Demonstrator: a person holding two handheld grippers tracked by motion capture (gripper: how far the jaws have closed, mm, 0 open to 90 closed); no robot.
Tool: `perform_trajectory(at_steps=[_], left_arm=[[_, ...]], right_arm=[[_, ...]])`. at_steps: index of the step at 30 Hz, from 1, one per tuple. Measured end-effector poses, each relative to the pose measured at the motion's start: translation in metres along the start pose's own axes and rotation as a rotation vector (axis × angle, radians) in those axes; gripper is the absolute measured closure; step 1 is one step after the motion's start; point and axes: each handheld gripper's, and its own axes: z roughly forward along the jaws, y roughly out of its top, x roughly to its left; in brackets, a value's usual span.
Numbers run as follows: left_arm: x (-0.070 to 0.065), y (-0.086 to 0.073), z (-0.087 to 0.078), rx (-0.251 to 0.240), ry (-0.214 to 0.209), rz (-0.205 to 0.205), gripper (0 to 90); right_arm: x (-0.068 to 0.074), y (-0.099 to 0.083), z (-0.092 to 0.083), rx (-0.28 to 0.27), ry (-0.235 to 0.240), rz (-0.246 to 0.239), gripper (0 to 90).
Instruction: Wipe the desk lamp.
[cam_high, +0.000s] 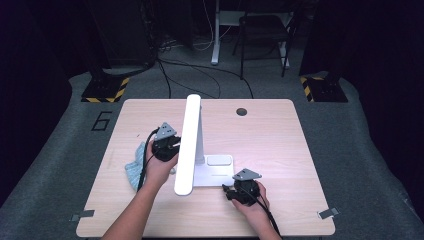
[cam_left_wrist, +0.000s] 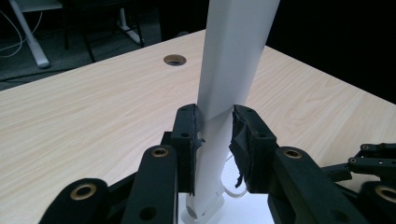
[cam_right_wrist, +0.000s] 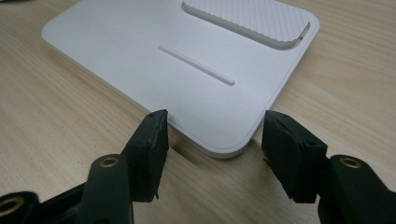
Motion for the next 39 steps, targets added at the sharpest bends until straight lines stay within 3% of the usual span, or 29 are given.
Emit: perform_trajectory(at_steps=[5,7,14,18,29,39], left_arm=[[-0.001,0.0,-0.002,0.015,-0.007,0.003,67.0],[-0.001,0.0,-0.004,-0.003,0.013,0.012,63.8],[0.004,-0.001,-0.015,0.002,-0.016,-0.033,49.2],[0.007,0.0,-0.021,0.03,-0.021,-0.032,44.4],[0.013,-0.002,-0.049,0.092,-0.028,-0.014,40.9],[0.01,-0.012,-0.077,0.1,-0.007,0.005,40.2]], right_arm=[[0.001,0.0,-0.001,0.008,-0.005,0.01,41.2],[0.001,-0.001,-0.002,0.001,-0.002,0.006,40.8],[0.001,-0.001,-0.013,-0.042,0.009,0.027,39.6],[-0.001,-0.002,-0.016,-0.044,0.01,0.028,39.4],[-0.006,-0.002,-0.026,-0.061,0.018,0.045,39.0],[-0.011,0.004,-0.035,-0.099,0.017,0.069,39.0]])
